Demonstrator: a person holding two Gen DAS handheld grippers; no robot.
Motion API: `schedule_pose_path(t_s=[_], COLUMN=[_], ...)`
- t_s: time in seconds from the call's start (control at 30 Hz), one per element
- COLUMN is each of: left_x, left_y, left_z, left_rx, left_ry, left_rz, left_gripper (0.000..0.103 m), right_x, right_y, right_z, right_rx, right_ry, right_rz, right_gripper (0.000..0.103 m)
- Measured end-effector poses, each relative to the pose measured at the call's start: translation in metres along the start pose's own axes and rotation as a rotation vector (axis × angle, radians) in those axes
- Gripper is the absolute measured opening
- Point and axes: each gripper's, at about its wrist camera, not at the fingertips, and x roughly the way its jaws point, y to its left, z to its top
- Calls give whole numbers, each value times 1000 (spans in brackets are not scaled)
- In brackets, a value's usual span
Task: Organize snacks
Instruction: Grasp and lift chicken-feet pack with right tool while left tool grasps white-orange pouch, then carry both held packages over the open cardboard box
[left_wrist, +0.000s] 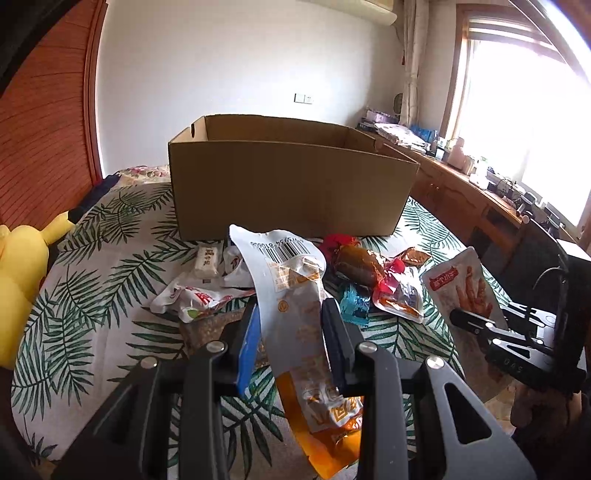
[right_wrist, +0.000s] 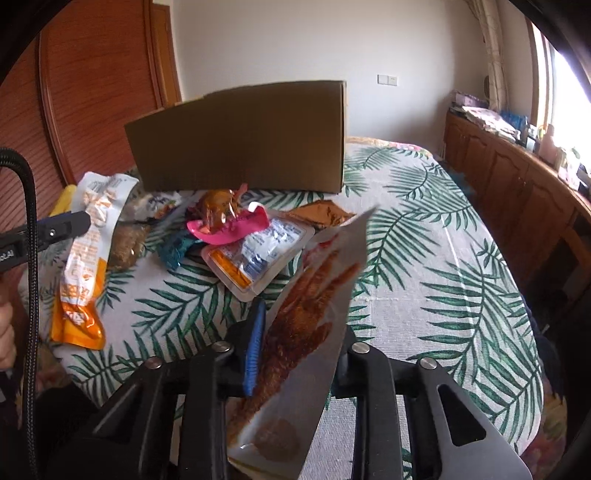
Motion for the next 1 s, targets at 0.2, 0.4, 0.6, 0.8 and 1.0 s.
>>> schedule_pose_path(t_s=[0.2, 0.4, 0.6, 0.8, 1.0], left_x=[-6, -14, -18, -19, -17], left_y=[-3, -6, -9, -9, 0], left_z=[7, 18, 37, 63, 93], left_rx=[1, 3, 20, 47, 72], left_ry=[-32, -71, -102, -122, -143], left_rz=[-20, -50, -80, -99, -103], left_gripper=[31, 31, 31, 31, 31], right_x=[-15, -26, -31, -33, -33], right_y=[-2, 1, 10, 20, 30], right_z=[6, 22, 45, 69, 103], right_rx=[11, -17, -66, -100, -143], right_ry=[-52, -90, -123, -160, -204], right_rz=[-6, -14, 2, 26, 33], right_gripper=[21, 21, 21, 21, 21])
